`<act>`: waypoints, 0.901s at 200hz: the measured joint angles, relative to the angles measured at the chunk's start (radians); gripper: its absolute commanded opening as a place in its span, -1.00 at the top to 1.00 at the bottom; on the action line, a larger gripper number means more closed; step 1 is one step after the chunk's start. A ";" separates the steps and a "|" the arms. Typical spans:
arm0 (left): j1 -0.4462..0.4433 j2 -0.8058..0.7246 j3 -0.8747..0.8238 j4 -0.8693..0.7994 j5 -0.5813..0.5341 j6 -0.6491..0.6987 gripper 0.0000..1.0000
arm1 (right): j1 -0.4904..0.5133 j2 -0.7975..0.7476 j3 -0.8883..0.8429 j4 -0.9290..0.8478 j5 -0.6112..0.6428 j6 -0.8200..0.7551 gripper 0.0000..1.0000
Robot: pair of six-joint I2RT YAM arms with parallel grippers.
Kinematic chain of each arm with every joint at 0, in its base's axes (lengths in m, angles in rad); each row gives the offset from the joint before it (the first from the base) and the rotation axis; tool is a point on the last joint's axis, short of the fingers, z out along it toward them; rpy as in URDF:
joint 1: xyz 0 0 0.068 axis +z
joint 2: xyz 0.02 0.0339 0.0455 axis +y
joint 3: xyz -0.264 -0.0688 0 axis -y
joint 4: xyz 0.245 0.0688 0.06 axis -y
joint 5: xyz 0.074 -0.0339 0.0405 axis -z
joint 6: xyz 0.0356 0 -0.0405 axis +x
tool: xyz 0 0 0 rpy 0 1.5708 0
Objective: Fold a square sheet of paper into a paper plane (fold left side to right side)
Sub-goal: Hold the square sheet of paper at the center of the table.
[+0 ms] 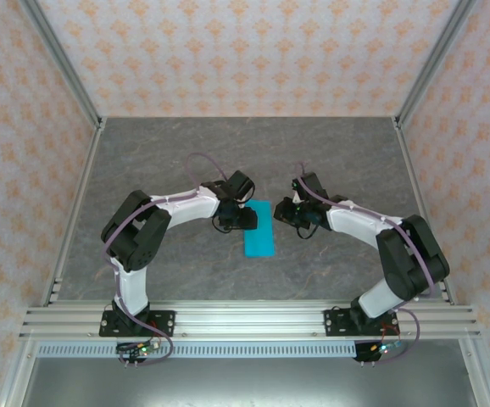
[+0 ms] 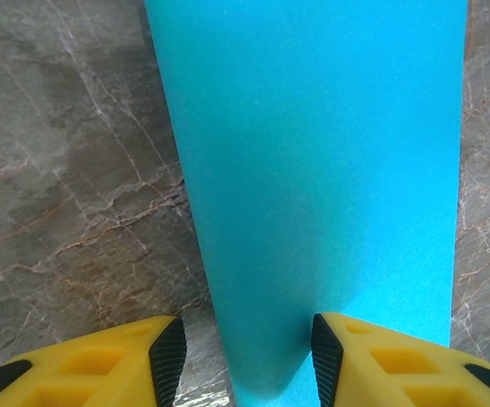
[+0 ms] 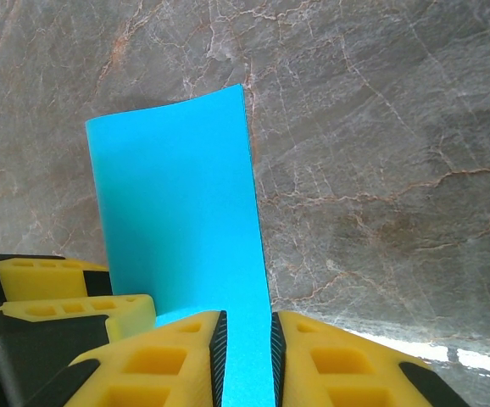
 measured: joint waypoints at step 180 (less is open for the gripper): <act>0.000 0.000 0.002 -0.003 0.000 0.000 0.04 | 0.009 0.048 0.006 0.000 -0.045 0.002 0.73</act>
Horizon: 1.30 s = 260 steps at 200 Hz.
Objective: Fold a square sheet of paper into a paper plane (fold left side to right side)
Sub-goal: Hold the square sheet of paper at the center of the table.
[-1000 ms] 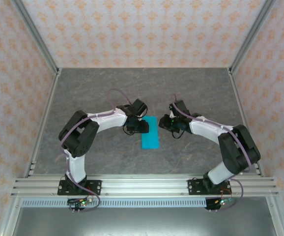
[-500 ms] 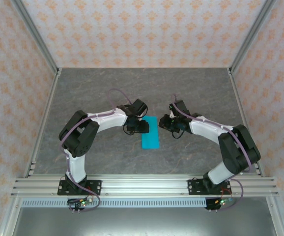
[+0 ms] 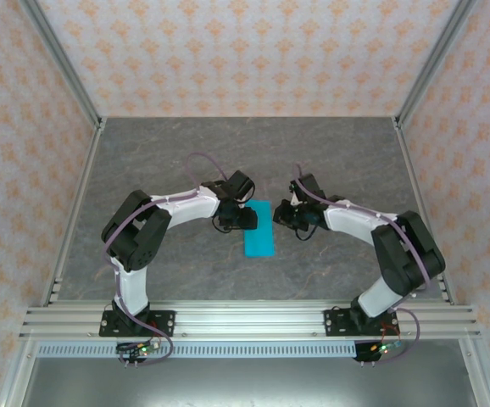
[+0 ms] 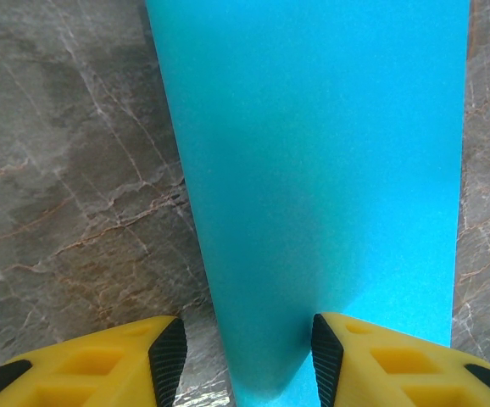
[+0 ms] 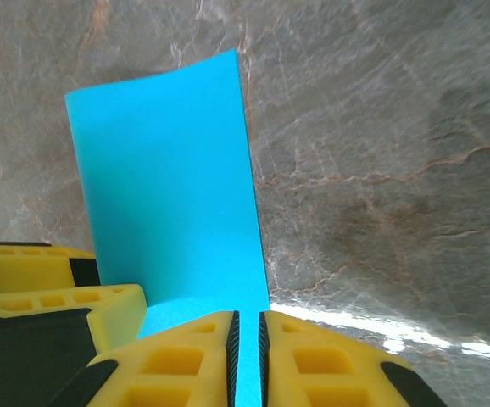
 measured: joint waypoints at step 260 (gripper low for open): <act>0.041 -0.170 -0.003 -0.052 -0.087 0.039 -0.20 | 0.029 0.167 0.091 -0.057 -0.043 -0.006 0.88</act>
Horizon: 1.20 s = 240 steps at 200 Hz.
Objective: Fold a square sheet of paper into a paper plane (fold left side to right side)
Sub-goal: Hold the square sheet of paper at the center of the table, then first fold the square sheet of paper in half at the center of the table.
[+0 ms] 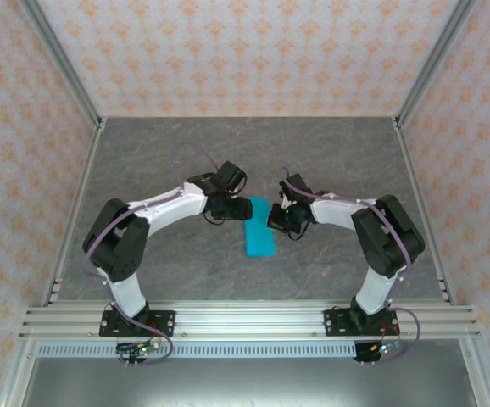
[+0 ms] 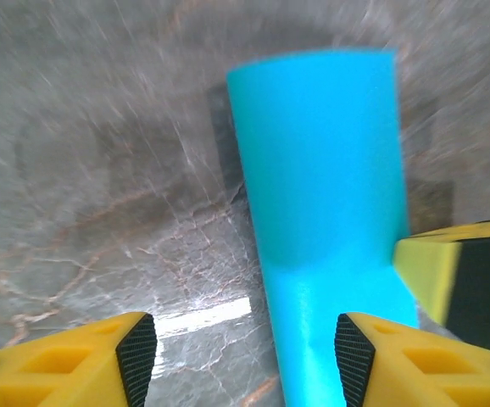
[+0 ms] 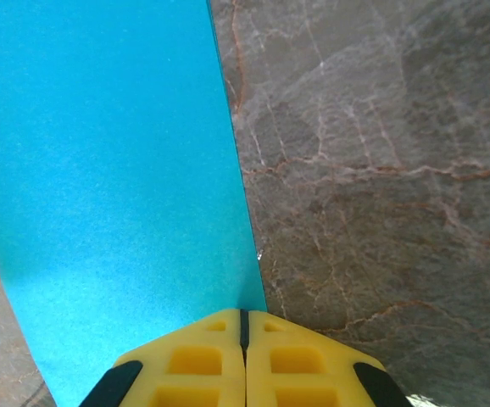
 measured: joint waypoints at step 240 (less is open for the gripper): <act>0.000 0.155 -0.088 0.209 0.235 -0.065 0.67 | 0.000 0.009 0.014 -0.019 0.000 0.000 0.88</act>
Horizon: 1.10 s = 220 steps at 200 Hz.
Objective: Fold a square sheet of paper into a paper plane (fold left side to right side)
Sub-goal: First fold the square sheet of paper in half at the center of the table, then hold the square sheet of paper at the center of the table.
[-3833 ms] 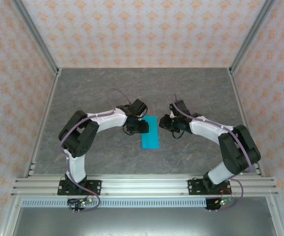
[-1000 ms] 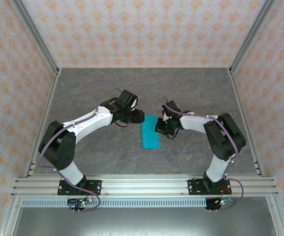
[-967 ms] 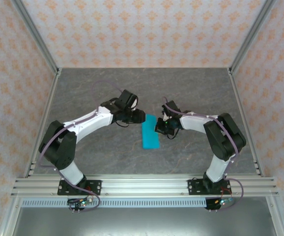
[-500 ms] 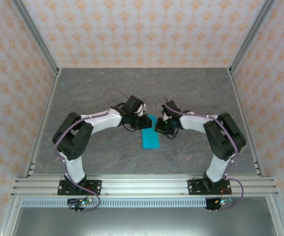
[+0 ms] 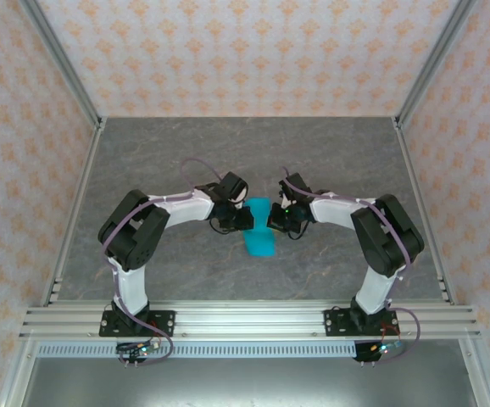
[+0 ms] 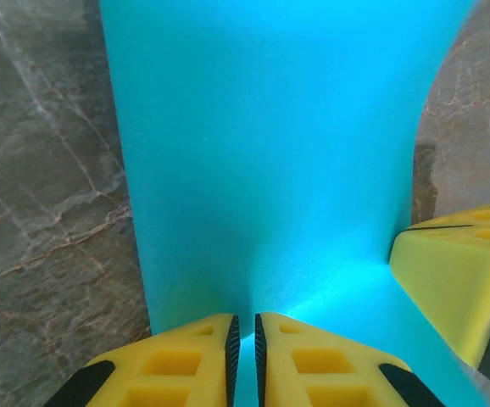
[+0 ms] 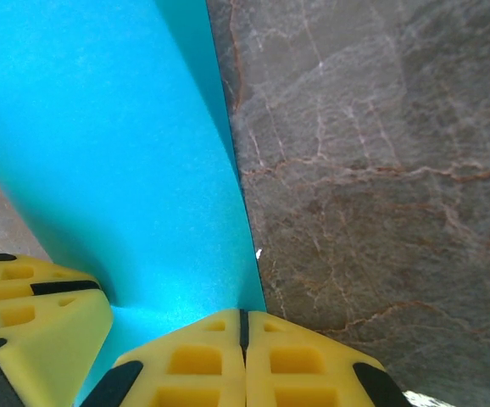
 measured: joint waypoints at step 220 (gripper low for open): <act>-0.008 -0.029 -0.053 0.137 0.074 -0.021 0.67 | 0.005 0.004 0.008 -0.004 0.003 -0.003 0.88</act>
